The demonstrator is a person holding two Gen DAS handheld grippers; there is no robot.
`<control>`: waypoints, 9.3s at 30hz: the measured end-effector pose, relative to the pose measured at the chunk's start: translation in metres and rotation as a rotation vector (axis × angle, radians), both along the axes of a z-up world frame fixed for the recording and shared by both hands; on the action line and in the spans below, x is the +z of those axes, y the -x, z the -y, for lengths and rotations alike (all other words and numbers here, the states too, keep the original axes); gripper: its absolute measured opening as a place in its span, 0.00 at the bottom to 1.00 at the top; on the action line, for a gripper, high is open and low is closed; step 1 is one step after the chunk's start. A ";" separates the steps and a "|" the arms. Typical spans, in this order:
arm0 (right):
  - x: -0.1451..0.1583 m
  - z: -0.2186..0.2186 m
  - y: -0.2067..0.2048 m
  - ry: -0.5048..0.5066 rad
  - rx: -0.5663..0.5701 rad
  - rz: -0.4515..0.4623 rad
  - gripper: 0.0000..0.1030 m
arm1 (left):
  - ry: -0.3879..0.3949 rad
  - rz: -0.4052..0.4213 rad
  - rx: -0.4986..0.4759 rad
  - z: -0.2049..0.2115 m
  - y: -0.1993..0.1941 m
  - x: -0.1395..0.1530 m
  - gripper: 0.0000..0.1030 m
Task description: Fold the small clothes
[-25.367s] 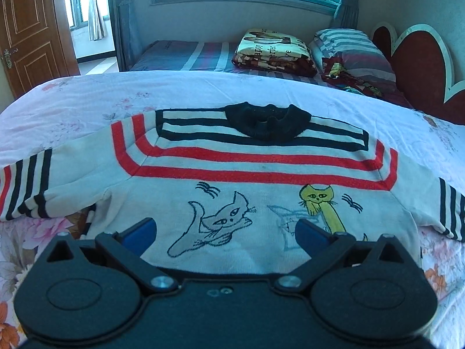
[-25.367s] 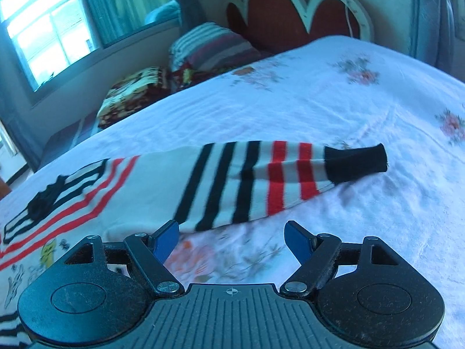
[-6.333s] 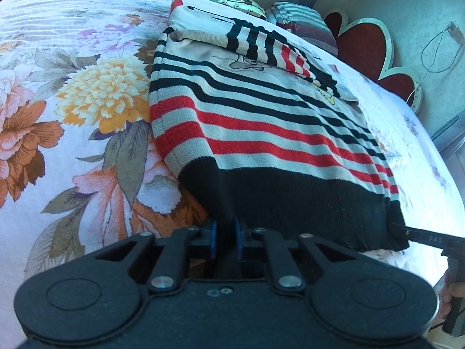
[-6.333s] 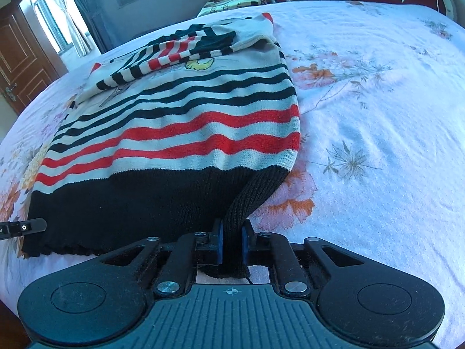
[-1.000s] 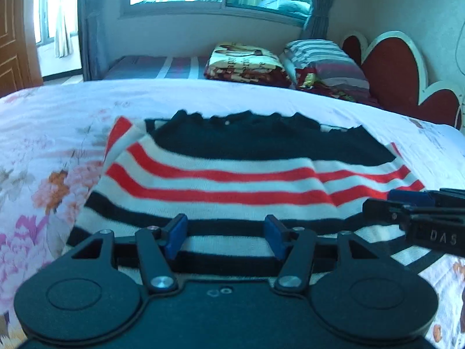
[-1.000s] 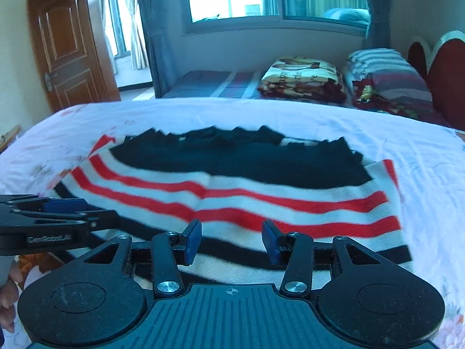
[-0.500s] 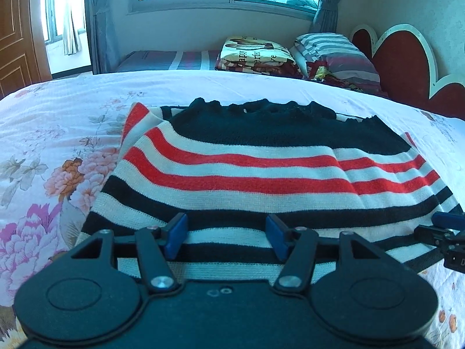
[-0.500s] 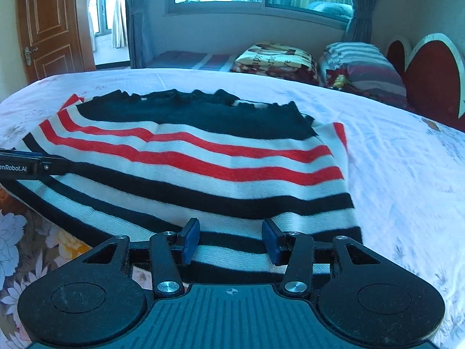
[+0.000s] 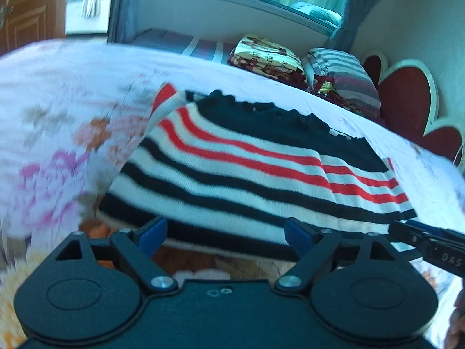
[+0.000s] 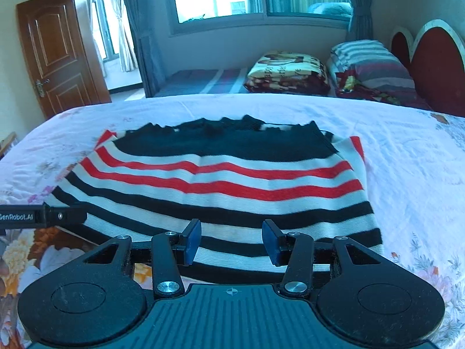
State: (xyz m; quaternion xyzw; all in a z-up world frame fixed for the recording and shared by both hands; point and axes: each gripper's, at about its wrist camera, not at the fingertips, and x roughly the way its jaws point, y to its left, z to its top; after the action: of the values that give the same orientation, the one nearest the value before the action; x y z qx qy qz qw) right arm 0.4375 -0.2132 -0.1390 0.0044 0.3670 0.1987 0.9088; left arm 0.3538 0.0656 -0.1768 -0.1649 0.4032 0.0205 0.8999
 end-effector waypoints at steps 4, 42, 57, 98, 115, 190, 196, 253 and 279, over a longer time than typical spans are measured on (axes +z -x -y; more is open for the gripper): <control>-0.002 -0.015 -0.004 -0.009 0.019 -0.004 0.45 | 0.168 -0.035 0.102 -0.021 0.014 -0.012 0.84; -0.065 -0.060 -0.054 0.163 0.070 0.160 0.45 | 0.369 0.232 0.233 -0.044 -0.036 -0.026 0.18; -0.028 0.033 -0.054 0.025 -0.123 0.112 0.45 | 0.146 0.356 -0.350 0.099 -0.074 0.033 0.15; 0.002 0.100 -0.090 -0.391 -0.172 -0.197 0.28 | 0.071 0.103 -0.274 0.097 -0.079 -0.022 0.76; -0.011 0.153 -0.056 -0.389 -0.271 -0.156 0.25 | 0.116 0.043 -0.316 0.120 -0.081 -0.033 0.79; 0.007 0.147 -0.146 -0.224 -0.273 -0.042 0.19 | 0.162 0.029 -0.209 0.105 -0.171 -0.014 0.81; 0.019 0.117 -0.169 -0.179 -0.229 -0.008 0.19 | 0.154 0.027 -0.190 0.108 -0.188 -0.015 0.80; -0.007 0.120 -0.015 0.046 -0.143 0.036 0.19 | 0.087 -0.030 -0.279 0.126 -0.075 -0.023 0.84; -0.010 0.171 -0.077 -0.266 -0.194 -0.194 0.67 | 0.188 -0.063 -0.237 0.123 -0.098 -0.015 0.83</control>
State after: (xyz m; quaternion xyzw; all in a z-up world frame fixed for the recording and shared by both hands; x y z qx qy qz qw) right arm 0.5149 -0.3846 -0.1488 0.1790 0.4211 0.1557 0.8754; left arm 0.4522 -0.0572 -0.1918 -0.1990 0.4482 -0.1186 0.8634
